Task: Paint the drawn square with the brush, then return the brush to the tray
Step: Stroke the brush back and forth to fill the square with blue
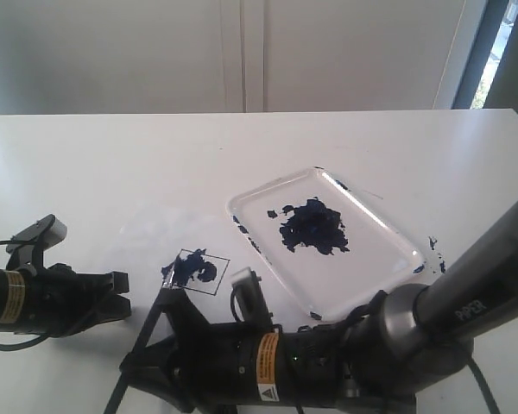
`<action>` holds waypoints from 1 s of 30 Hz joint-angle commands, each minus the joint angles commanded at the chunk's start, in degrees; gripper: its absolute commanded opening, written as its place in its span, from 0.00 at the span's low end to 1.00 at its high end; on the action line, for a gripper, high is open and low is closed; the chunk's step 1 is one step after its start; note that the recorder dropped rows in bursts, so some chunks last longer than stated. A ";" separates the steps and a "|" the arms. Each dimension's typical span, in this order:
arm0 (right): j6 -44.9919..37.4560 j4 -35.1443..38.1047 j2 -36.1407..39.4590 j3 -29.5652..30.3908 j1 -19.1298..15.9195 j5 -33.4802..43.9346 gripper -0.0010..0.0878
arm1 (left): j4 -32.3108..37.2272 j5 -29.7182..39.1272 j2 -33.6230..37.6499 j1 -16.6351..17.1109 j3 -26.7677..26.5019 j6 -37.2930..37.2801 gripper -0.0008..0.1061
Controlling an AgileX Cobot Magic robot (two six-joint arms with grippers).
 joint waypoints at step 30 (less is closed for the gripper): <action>-3.85 -0.64 -0.11 7.71 1.23 -8.31 0.01 | -0.11 1.87 0.00 0.00 0.00 -0.52 0.01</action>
